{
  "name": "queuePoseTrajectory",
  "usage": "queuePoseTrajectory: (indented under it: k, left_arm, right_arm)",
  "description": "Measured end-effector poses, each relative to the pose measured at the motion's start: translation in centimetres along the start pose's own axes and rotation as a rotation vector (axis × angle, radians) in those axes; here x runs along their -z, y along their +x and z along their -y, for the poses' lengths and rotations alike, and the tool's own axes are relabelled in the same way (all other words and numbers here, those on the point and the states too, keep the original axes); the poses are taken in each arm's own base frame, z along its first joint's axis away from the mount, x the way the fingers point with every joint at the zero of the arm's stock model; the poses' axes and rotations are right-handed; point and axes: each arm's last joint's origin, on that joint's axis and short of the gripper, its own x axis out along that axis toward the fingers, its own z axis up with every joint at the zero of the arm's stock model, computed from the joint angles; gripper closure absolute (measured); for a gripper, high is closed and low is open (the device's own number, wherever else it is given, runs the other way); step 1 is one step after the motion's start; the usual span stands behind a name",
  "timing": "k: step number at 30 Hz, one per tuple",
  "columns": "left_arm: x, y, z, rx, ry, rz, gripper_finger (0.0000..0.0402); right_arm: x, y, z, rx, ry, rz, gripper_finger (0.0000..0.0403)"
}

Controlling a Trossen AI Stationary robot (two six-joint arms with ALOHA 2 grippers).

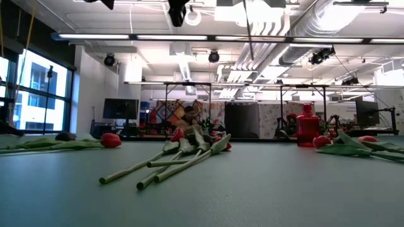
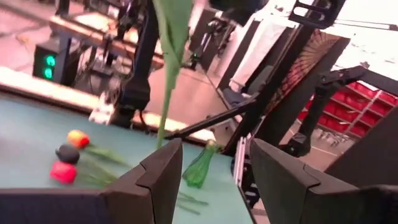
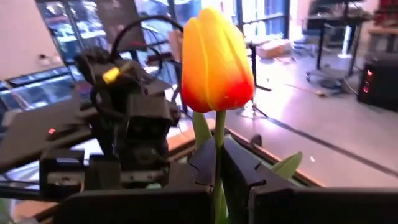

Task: Sort flowers into vase by color
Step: Put the orange tulip into the transparent vase

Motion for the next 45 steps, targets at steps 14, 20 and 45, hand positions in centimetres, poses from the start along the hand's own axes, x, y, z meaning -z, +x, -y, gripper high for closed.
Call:
queuePoseTrajectory:
  k: [14, 20, 45]
  left_arm:
    - [0.0, 0.4, 0.2, -0.048, -0.034, 0.059, 0.0222]
    - [0.0, 0.3, 0.5, -0.013, -0.03, 0.05, 0.0238]
    - [-2.1, -4.7, 2.5, -0.21, 0.185, -0.003, 0.0401]
  right_arm:
    - [0.3, 3.2, -0.9, -0.222, -0.015, 0.045, 0.0403]
    - [0.3, 3.6, -1.1, -0.234, -0.004, 0.076, 0.0403]
    - [-0.1, 3.5, 0.1, -0.203, 0.136, 0.035, 0.0314]
